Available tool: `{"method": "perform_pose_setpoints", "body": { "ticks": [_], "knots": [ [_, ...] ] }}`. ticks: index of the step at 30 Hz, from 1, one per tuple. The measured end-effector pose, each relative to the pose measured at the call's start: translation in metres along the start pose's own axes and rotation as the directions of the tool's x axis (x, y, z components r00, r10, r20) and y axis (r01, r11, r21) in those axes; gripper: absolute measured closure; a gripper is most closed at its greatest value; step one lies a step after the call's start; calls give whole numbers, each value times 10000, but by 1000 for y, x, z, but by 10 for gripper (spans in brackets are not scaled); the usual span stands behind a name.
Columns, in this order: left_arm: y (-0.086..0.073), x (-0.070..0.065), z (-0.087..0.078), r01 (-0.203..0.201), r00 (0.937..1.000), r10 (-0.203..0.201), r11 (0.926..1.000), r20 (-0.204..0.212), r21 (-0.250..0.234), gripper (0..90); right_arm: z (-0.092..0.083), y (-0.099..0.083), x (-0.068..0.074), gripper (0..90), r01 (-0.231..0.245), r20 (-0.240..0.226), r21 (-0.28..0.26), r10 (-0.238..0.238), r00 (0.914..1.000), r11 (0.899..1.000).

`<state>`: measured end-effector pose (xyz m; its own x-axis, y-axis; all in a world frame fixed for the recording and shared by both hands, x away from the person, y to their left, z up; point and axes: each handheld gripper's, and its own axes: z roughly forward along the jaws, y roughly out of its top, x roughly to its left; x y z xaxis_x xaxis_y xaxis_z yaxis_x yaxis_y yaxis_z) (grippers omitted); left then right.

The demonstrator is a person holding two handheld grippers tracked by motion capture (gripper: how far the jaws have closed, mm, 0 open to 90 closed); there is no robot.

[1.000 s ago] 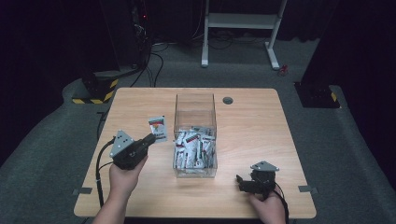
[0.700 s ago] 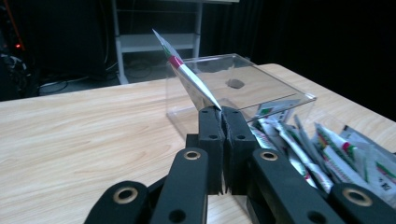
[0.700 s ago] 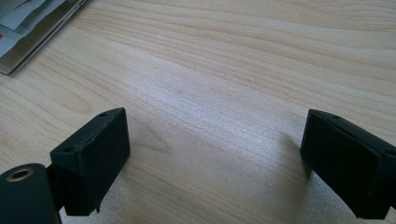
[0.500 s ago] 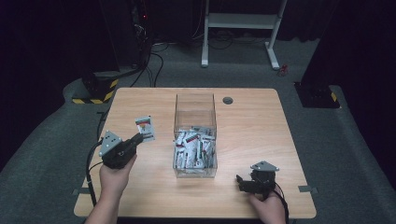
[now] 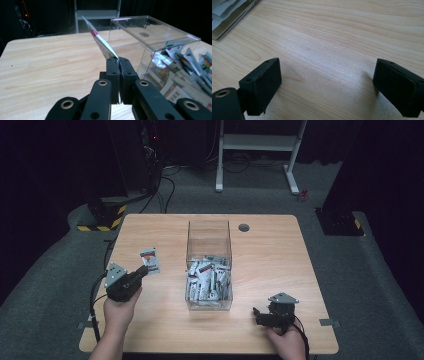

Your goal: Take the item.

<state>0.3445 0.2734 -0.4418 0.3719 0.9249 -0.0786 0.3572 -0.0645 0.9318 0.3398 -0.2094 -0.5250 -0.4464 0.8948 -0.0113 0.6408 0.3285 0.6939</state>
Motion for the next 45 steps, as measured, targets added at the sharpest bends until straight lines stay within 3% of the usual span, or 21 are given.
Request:
{"method": "perform_pose_setpoints", "body": {
  "ticks": [10, 21, 28, 30, 34, 39, 45],
  "knots": [
    [-16, 11, 15, 209, 9995, -194, 9976, -233, 666, 872, 0, 0, 0, 80, 1, 1, -2, -1, 10000, 10000],
    [-26, 11, 33, 211, 9995, -185, 9935, -239, 1120, 870, 0, 0, 0, 80, 2, 0, 0, -2, 10000, 10000],
    [-31, 15, 46, 299, 9993, -259, 9868, -271, 1592, 869, 0, 0, 0, 80, 6, -1, 2, -6, 10000, 10000],
    [-34, 15, 51, 543, 9985, -519, 9840, -191, 1696, 867, 0, 0, 0, 80, 3, 1, 0, -3, 10000, 10000],
    [-36, 18, 59, 675, 9977, -658, 9793, -152, 1907, 866, 0, 0, 0, 79, 4, -1, -1, -4, 10000, 10000],
    [-37, 18, 63, 476, 9987, -428, 9771, -273, 2076, 864, 0, 0, 0, 79, 5, -6, 1, -5, 10000, 10000],
    [-37, 21, 66, 657, 9977, -600, 9735, -326, 2189, 861, 0, 0, 0, 80, 11, -12, 3, -11, 10000, 10000]
  ]
}}
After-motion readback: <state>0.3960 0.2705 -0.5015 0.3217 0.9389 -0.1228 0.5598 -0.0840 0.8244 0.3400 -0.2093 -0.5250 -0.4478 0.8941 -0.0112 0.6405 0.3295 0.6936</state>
